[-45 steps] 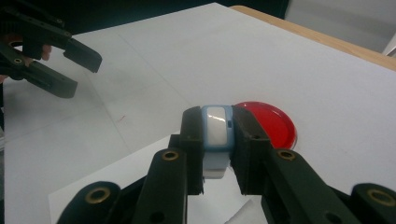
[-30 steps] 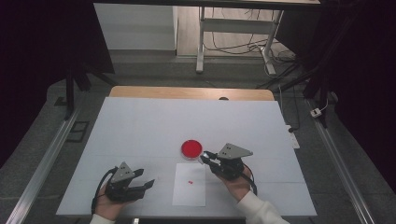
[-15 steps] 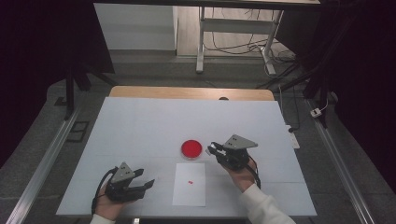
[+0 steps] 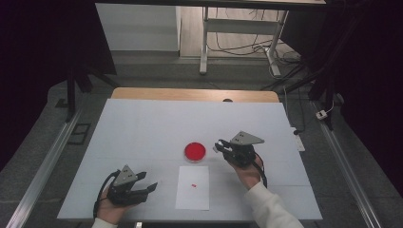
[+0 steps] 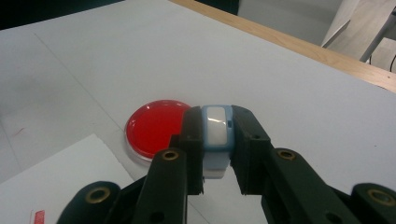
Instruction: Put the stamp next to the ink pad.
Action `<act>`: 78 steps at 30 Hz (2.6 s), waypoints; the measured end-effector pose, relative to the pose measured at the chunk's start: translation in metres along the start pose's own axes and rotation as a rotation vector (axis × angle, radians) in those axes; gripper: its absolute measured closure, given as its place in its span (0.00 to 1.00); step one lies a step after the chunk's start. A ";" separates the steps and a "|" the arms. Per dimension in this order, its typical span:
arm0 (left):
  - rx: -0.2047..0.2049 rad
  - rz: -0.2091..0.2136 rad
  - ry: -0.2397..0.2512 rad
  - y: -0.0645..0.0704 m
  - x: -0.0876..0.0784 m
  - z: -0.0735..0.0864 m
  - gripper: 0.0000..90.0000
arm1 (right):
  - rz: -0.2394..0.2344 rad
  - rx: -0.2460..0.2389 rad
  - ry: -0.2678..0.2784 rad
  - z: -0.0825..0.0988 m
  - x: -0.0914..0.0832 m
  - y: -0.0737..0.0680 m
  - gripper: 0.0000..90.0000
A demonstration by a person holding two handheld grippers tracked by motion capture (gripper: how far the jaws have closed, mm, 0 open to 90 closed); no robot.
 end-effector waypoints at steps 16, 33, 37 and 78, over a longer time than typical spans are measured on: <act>0.000 -0.005 -0.005 0.000 0.001 0.001 0.43 | -0.009 -0.020 -0.042 -0.004 0.021 0.007 0.83; -0.005 -0.011 -0.006 -0.001 0.001 0.001 0.43 | -0.013 -0.041 -0.109 -0.001 0.056 0.014 0.83; -0.005 -0.010 -0.005 -0.001 0.001 0.000 0.43 | -0.010 -0.036 -0.125 0.002 0.061 0.015 0.83; -0.007 -0.012 -0.005 -0.003 0.001 0.001 0.43 | -0.037 -0.038 -0.064 0.002 0.051 0.013 0.49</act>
Point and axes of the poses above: each handheld gripper's, and its own axes: x roughly forward along the jaws, z roughly out of its underside, y roughly to its right, the point moved 1 cm from there along x, roughly forward along the jaws, and after that the axes turned 4 degrees about y, right-handed, at the moved point
